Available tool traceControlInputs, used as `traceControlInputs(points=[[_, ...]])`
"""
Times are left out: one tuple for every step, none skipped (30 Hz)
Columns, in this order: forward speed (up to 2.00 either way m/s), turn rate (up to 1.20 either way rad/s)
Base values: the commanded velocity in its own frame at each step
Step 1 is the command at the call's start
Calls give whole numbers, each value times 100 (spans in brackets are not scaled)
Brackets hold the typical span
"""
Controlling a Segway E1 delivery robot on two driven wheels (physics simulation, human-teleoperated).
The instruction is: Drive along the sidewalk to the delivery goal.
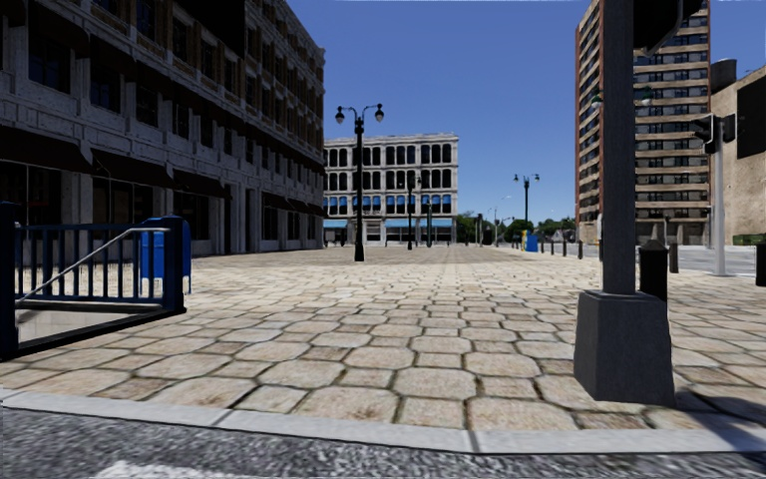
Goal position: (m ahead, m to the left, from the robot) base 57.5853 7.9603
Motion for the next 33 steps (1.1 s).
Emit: traceControlInputs(points=[[200, 0], [200, 0], [200, 0], [200, 0], [200, 0], [200, 0], [200, 0], [200, 0], [200, 0], [200, 0], [200, 0], [200, 0], [200, 0], [200, 0], [200, 0], [200, -22], [200, -69], [200, -84], [200, -84], [200, -98], [200, -101], [200, -102], [200, -102], [200, -102], [200, -54], [200, -37], [200, 0], [200, 0], [200, 0], [200, 0], [200, 0], [200, 0], [200, 0]])
